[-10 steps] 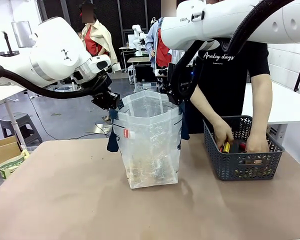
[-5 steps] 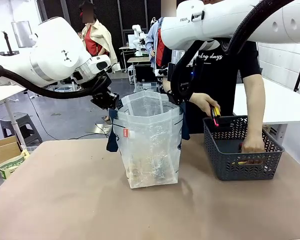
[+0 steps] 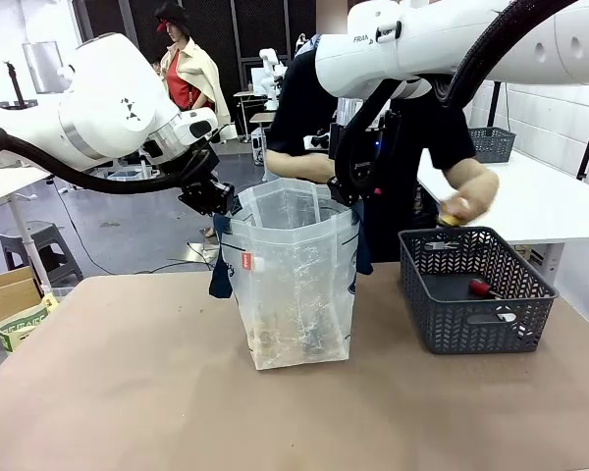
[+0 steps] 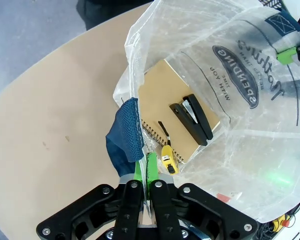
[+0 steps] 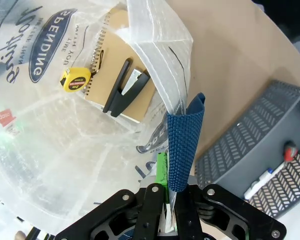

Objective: Transfer purchased items from the store into the shopping bag.
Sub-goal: Move the Reusable shopping bag to the right side of the table.

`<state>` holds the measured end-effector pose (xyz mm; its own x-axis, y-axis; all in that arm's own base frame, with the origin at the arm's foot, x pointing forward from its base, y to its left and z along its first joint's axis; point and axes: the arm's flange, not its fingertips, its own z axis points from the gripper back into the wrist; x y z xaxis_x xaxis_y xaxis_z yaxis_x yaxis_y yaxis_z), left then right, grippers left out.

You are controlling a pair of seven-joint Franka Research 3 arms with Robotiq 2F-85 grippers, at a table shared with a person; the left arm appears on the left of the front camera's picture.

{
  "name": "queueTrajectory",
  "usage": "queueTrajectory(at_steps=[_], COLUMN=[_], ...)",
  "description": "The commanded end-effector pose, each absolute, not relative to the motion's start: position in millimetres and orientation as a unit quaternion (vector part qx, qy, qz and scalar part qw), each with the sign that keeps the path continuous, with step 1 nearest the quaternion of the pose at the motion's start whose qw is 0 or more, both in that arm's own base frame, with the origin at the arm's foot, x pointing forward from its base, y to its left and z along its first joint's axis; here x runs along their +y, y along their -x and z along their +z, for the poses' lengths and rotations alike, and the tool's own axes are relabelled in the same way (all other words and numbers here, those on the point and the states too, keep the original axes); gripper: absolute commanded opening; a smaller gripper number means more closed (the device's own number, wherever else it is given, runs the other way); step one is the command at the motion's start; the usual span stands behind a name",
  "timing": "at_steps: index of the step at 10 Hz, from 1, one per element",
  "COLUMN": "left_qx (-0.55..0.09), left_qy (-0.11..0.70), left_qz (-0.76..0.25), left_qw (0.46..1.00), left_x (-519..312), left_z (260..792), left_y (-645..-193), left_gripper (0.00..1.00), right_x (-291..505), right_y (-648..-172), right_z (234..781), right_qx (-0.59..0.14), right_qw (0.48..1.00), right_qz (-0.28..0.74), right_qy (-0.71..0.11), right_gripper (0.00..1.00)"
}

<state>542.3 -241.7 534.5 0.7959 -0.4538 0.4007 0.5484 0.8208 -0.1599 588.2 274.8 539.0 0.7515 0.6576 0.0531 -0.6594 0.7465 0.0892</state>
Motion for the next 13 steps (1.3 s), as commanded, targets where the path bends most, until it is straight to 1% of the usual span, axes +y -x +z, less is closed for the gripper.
queueTrajectory(at_steps=[1, 13], left_qx=[-0.176, -0.176], left_qy=[0.135, 0.135], left_qz=[-0.267, -0.267], left_qw=[0.938, 0.938], left_x=[-241.4, -241.4], left_z=[534.8, 534.8], left_y=[-542.6, -542.6], left_gripper=[0.00, 0.00], right_x=[274.3, 274.3], right_y=[-588.6, -588.6], right_z=[539.7, 539.7], right_qx=[-0.011, -0.011], right_qw=[0.935, 0.935], right_qz=[0.351, 0.351], right_qy=[-0.051, -0.051], right_gripper=[0.00, 0.00])
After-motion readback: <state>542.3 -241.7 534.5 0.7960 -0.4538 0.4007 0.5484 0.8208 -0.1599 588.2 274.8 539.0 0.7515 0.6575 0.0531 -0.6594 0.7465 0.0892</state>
